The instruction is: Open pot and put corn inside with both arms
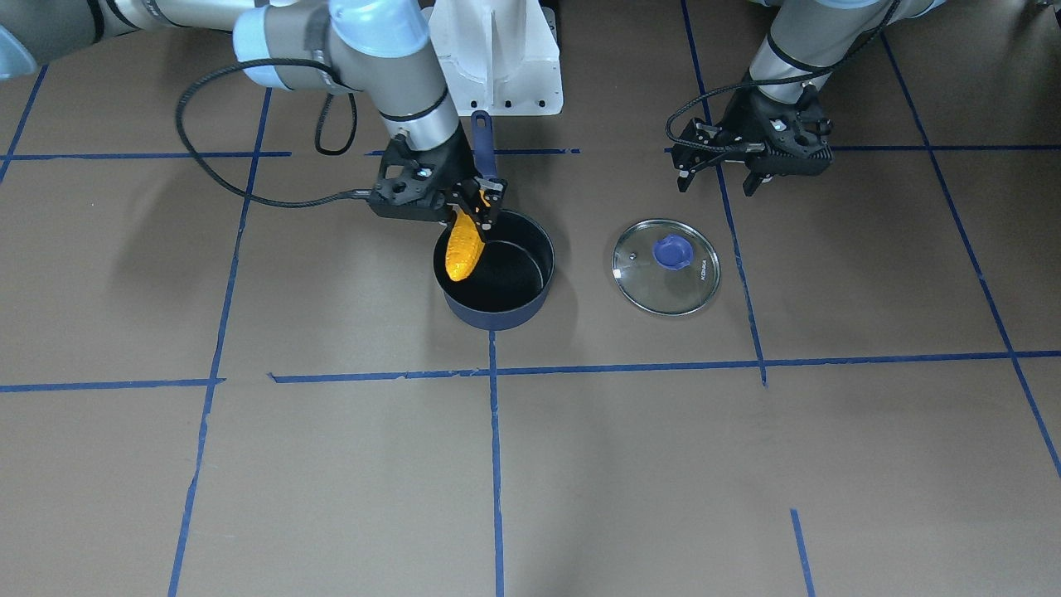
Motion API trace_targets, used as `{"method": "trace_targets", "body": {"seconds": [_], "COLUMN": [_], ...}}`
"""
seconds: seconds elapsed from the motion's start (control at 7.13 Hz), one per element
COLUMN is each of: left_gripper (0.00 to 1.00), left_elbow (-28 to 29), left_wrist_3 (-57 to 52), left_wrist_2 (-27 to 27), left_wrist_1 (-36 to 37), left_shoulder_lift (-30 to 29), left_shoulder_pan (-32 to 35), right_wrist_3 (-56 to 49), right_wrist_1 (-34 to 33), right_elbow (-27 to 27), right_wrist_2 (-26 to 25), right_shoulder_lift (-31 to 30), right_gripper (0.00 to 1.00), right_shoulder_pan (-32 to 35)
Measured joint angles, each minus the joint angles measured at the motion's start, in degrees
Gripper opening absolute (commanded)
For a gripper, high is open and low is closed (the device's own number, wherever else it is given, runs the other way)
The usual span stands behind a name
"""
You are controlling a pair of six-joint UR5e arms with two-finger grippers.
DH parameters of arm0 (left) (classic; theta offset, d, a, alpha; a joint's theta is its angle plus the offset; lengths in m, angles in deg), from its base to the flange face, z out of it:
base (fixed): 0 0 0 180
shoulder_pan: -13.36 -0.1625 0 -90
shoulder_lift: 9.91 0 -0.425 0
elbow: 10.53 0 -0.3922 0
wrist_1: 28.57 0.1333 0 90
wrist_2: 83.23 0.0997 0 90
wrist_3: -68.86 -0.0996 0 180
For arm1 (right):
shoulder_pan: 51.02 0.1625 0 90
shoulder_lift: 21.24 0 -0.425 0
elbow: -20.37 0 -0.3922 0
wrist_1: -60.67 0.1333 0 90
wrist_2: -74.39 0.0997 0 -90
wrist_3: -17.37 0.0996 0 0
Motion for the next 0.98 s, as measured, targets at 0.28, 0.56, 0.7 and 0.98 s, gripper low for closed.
{"method": "trace_targets", "body": {"seconds": [0.28,0.56,0.7,0.98], "left_gripper": [1.00,1.00,1.00,1.00], "left_elbow": [0.17,0.10,0.08,0.01], "left_wrist_3": [0.02,0.02,-0.11,-2.58], "left_wrist_2": [0.01,0.01,0.01,0.01], "left_wrist_1": [0.00,0.00,0.00,0.21], "left_shoulder_lift": [-0.03,-0.03,0.01,1.82], "left_shoulder_pan": [-0.06,-0.07,-0.07,0.32], "right_wrist_3": [-0.04,0.25,0.29,-0.23], "right_wrist_1": [1.17,3.61,4.01,3.37], "right_elbow": [-2.26,-4.24,-4.40,-0.47], "right_wrist_2": [-0.94,-1.70,-1.64,2.12], "right_shoulder_lift": [0.57,0.69,0.72,-2.37], "right_gripper": [0.83,0.99,0.99,1.00], "right_shoulder_pan": [-1.21,-1.34,-1.33,1.50]}}
